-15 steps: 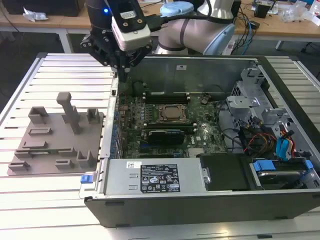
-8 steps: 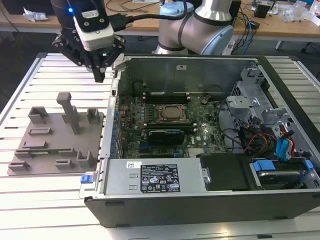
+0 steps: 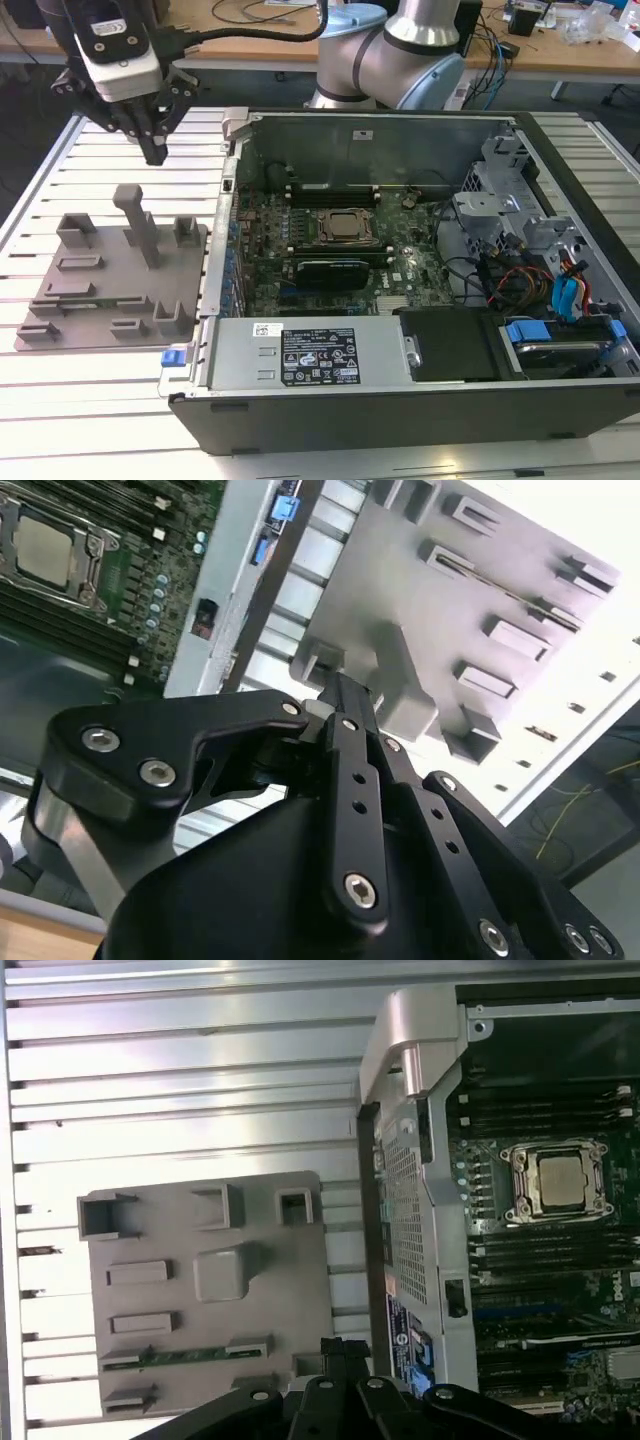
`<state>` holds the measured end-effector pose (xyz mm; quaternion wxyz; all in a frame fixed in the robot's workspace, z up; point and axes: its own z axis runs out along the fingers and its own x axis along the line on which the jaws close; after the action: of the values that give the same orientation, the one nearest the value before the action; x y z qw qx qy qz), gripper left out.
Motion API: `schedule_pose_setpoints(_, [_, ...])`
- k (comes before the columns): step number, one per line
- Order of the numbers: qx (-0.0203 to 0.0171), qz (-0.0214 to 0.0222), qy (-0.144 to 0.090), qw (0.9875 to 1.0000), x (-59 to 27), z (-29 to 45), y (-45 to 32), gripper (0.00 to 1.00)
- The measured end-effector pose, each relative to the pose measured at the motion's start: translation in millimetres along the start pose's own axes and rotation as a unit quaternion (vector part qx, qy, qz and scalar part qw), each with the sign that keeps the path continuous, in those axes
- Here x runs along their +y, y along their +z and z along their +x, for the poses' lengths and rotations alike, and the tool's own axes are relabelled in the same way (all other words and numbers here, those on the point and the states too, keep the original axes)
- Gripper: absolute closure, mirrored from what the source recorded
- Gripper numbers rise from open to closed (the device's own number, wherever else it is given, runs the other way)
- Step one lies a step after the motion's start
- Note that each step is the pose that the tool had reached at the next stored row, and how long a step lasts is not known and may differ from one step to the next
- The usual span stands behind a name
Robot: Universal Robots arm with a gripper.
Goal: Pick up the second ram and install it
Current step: 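Reach for the second ram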
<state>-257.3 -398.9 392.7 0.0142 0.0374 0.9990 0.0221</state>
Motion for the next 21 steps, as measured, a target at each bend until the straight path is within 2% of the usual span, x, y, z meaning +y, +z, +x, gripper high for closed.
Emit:
schedule_pose_setpoints(2, [0.0,0.0,0.0,1.0,-1.2,15.5,-0.3,0.9])
schedule_pose_setpoints(5, [0.0,0.0,0.0,1.0,-1.9,25.9,-0.5,0.9])
schedule_pose_setpoints(11, [-0.0001,0.0,0.0,1.0,-3.9,52.5,-0.9,0.9])
schedule_pose_setpoints(17, [0.0,0.0,0.0,1.0,-5.7,66.8,-0.6,0.9])
schedule_pose_setpoints(19, [0.0,0.0,0.0,1.0,-11.5,70.9,-0.3,0.9])
schedule_pose_setpoints(21, [-0.0001,-0.0001,0.0,1.0,-21.7,73.0,0.9,0.9])
